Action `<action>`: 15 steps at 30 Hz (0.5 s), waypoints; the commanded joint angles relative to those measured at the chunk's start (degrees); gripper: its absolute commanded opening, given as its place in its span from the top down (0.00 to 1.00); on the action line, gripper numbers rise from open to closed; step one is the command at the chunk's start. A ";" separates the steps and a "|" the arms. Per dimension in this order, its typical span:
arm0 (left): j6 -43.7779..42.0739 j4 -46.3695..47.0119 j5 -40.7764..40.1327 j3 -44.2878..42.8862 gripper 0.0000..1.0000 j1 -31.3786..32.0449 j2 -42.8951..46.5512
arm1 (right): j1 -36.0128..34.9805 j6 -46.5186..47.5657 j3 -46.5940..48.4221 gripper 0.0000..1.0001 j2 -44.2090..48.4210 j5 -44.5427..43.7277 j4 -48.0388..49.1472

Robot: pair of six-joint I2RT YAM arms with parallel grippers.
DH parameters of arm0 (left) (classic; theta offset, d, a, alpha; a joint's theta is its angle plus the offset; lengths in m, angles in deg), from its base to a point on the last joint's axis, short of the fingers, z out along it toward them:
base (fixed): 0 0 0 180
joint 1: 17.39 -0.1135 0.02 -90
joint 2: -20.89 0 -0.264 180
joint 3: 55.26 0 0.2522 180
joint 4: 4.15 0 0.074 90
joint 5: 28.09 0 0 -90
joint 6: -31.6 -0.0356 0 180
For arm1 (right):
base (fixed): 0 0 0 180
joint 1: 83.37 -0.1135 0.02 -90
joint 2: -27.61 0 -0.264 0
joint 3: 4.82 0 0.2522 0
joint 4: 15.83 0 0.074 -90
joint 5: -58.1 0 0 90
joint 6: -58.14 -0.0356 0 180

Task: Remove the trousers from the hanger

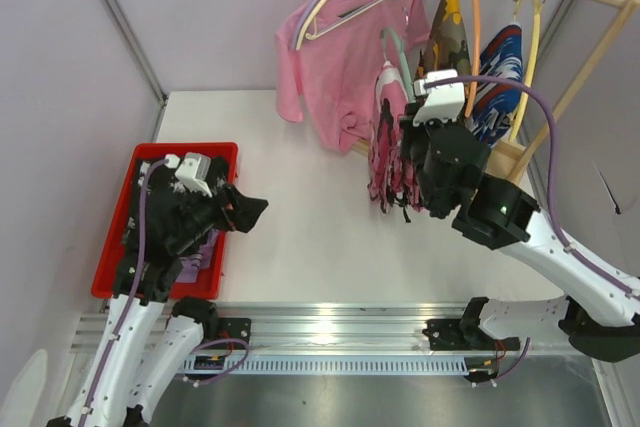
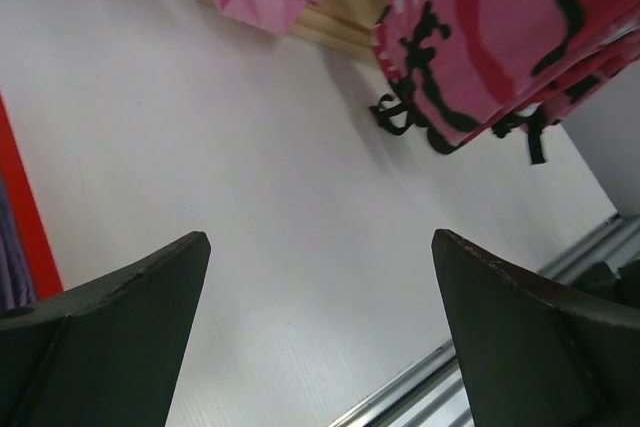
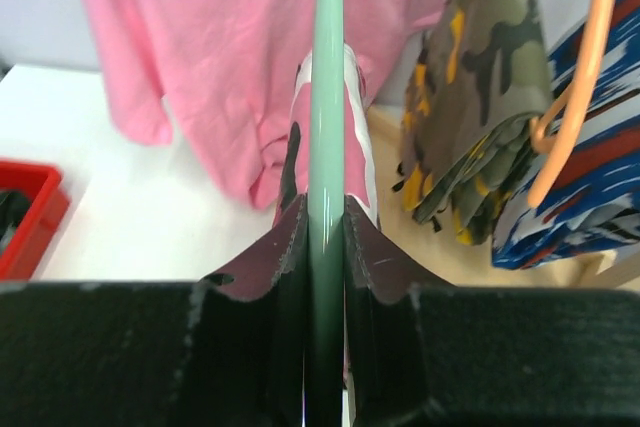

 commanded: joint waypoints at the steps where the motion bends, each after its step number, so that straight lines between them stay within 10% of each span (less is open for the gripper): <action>1: 0.47 3.42 7.81 -6.69 0.00 0.69 -1.69 | -0.85 -4.76 -0.47 1.00 6.64 3.51 8.50; 8: 19.45 3.43 -8.38 -12.67 0.05 10.43 -5.91 | -1.29 -10.39 -9.08 1.00 13.67 7.11 8.58; 15: 24.47 -4.20 -31.58 -28.65 0.05 34.67 -20.03 | -1.81 -11.01 -16.82 1.00 17.11 9.74 15.60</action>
